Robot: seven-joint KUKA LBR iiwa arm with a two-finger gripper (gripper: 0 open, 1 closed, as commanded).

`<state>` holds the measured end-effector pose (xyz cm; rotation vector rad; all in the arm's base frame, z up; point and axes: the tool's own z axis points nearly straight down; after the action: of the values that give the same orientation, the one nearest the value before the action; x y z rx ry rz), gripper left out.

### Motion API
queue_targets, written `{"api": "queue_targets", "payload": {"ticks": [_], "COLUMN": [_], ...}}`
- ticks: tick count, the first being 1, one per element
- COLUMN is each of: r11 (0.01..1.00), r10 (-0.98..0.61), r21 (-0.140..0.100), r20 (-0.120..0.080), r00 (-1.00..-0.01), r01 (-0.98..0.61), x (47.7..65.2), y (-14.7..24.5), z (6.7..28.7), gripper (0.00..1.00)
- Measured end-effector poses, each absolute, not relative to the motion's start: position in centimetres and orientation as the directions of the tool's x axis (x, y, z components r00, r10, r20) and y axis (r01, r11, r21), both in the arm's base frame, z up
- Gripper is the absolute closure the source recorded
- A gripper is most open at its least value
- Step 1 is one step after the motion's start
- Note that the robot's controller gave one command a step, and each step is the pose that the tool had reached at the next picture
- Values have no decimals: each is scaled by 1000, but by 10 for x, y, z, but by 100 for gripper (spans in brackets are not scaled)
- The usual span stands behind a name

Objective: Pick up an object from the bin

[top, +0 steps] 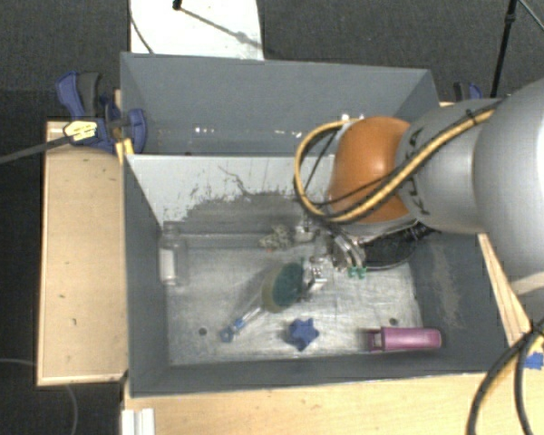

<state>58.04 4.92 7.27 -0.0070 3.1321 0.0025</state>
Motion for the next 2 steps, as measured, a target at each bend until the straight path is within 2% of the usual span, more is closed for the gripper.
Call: {"api": "queue_targets", "payload": {"ticks": [1,2], "r11": [1000,1000], "r10": [-3,-6], "r21": [1,0], "r20": [-15,-9], "r00": [-1000,-1000], "r01": [-3,-6], "x": [582,580], "y": [46,46], "z": [75,73], "gripper": [100,0]}}
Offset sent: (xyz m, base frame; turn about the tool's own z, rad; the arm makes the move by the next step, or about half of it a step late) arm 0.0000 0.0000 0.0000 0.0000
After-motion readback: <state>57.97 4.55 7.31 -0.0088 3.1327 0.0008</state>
